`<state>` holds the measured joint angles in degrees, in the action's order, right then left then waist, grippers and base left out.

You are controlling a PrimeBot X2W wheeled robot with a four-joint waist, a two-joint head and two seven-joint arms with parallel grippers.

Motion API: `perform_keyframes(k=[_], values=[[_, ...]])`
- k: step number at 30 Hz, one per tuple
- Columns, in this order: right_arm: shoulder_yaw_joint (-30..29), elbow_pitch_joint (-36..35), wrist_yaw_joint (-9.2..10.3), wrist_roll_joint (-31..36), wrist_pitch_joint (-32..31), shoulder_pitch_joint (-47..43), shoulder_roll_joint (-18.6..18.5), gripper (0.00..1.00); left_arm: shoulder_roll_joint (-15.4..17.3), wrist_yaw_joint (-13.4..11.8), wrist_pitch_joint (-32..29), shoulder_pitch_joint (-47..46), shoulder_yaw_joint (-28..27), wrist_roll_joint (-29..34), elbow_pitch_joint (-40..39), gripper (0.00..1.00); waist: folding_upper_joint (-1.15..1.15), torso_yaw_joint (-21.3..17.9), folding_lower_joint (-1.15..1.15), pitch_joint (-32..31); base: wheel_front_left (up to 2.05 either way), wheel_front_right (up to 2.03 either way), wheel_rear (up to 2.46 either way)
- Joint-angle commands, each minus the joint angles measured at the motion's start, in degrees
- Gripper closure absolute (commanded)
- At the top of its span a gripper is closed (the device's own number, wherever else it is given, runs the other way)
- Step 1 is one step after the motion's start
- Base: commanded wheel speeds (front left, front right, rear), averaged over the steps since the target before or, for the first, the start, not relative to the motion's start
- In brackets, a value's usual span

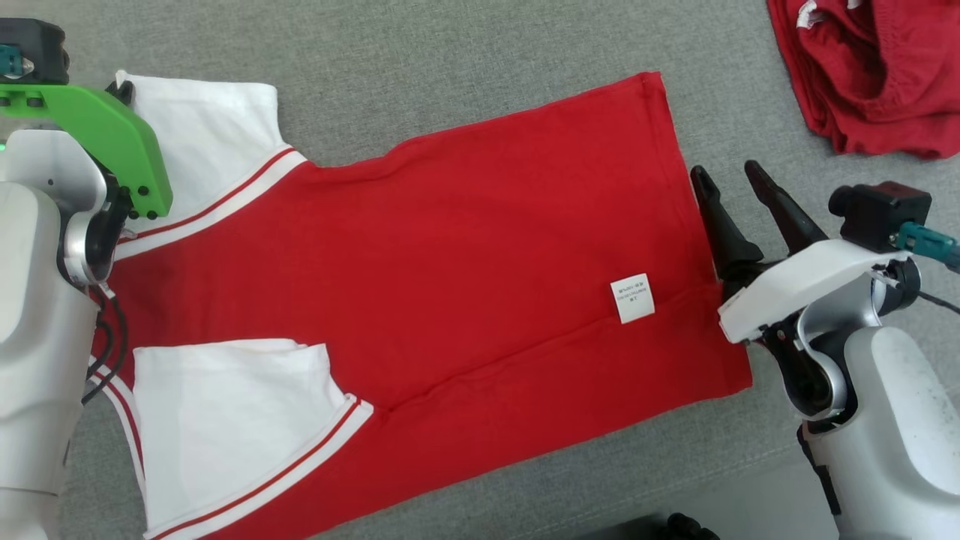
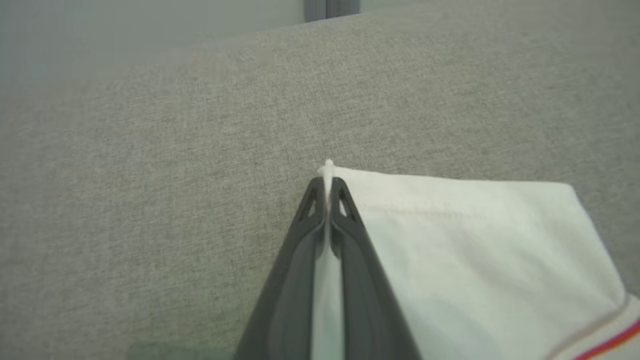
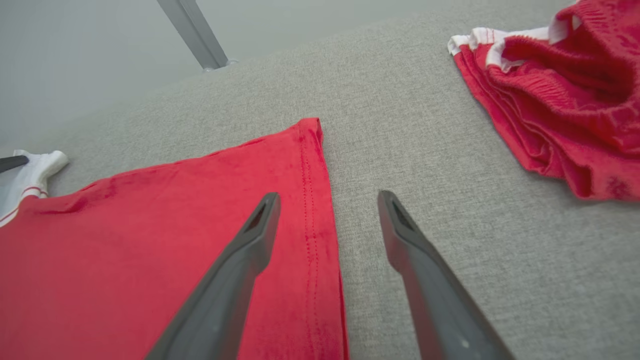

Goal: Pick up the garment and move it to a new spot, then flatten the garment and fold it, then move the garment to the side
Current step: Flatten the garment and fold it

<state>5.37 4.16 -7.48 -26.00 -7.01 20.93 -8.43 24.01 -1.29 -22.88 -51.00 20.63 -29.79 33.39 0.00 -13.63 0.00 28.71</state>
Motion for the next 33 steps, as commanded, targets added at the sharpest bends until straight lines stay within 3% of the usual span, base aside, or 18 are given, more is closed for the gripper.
perform_keyframes(k=[1, 7, 13, 23, 32, 33], values=[[0.04, 1.06, -0.02, 1.01, -0.5, 1.79, -1.35, 0.0, -0.41, 0.31, 1.42, 0.64, 0.22, 0.16, -0.44, 1.0, 0.0, 1.14, 0.0, -1.1, 0.0, 0.0, 0.0], [0.93, 7.12, -0.02, 4.36, -2.67, 7.79, -6.79, 0.0, -1.81, 1.87, 4.37, 1.93, 1.62, 0.28, -2.82, 1.0, 0.0, 4.86, 0.0, -3.8, 0.0, 0.0, 0.0], [3.9, 16.36, -0.02, 3.48, -7.21, 15.07, -11.6, 0.0, -3.05, 2.52, 4.93, 4.59, 3.25, -0.17, -8.0, 1.0, 0.0, 9.19, 0.0, -5.46, 0.0, 0.0, 0.0], [10.72, 30.58, -0.01, 1.27, -9.59, 23.93, -14.72, 0.0, -3.72, 1.21, 5.35, 9.0, 3.94, -1.05, -16.88, 1.0, 0.0, 13.9, 0.0, -5.27, 0.0, 0.0, 0.0], [18.28, 38.65, -0.01, -0.51, -10.28, 27.52, -16.09, 0.0, -3.46, 0.25, 5.49, 11.22, 4.23, -1.48, -19.78, 1.0, 0.0, 14.76, 0.0, -5.64, 0.0, 0.0, 0.0], [18.95, 39.15, -0.01, -0.76, -10.14, 27.67, -16.09, 0.2, -3.47, 0.28, 5.63, 11.39, 4.23, -1.6, -19.86, 1.0, 0.0, 14.76, 0.0, -5.77, 0.0, 0.0, 0.0]])
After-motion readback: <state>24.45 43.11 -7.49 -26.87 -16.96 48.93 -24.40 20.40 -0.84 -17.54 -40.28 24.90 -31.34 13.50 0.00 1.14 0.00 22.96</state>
